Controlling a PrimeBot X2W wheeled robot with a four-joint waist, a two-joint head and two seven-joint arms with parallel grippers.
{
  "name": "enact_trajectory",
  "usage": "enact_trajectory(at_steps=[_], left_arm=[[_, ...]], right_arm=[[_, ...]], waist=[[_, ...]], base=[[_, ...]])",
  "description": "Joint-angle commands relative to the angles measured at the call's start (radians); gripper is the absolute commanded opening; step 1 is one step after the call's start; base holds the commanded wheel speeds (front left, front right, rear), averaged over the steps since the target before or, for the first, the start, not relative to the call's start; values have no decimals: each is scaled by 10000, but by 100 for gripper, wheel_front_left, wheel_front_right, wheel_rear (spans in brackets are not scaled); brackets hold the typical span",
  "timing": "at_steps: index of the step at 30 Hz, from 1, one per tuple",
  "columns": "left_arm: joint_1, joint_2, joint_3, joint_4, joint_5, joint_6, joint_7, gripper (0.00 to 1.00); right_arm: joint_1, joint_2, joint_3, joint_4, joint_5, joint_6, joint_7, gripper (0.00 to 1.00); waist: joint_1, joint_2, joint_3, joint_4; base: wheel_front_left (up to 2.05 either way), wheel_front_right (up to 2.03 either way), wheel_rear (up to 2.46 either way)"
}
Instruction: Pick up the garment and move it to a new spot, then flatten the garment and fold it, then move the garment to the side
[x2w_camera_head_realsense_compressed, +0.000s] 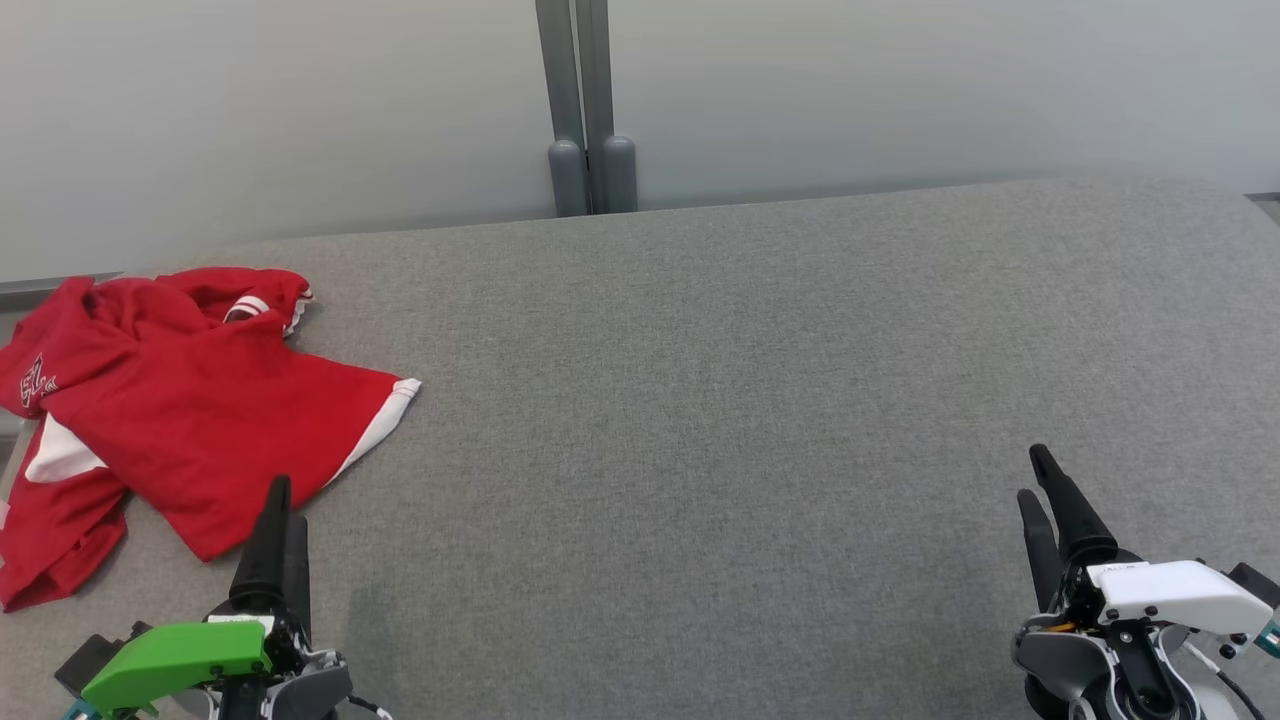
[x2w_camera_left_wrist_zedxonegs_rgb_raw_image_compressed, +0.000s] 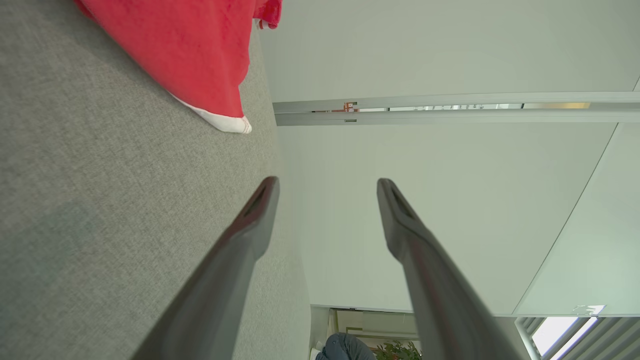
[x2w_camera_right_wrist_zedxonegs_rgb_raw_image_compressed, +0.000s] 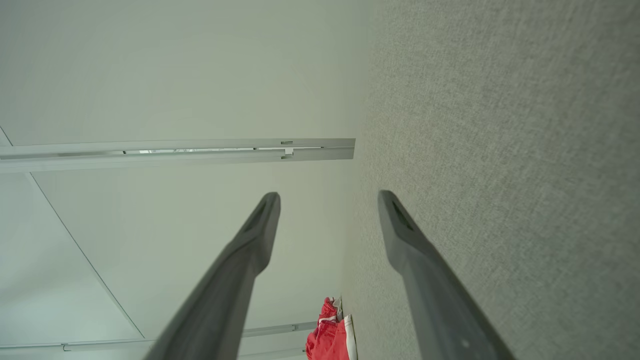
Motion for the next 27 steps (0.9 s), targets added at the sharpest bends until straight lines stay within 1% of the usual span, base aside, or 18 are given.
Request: enact_trajectory(at_steps=[1, 8, 17, 27], left_arm=[[-68, 95, -93, -201, 264, -22, -117, 100], [16, 116, -153, -286, 1394, -26, -441, 100], [230, 81, -159, -486, 3367, -31, -836, 100], [359, 207, -435, -599, 5355, -36, -1216, 100]], right_arm=[[-60, -53, 35, -276, -460, 17, -121, 100], [89, -60, 75, -635, -2074, 18, -438, 100], [308, -117, 294, -1097, -4540, 20, -832, 100], [501, -127, 398, -1423, -6327, 22, -1213, 100]], waist=[[0, -1, -1, 9], [0, -1, -10, 65], [0, -1, -29, 131], [0, -1, -49, 196]], base=[[0, 0, 0], [0, 0, 0], [0, 0, 0], [0, 0, 0]])
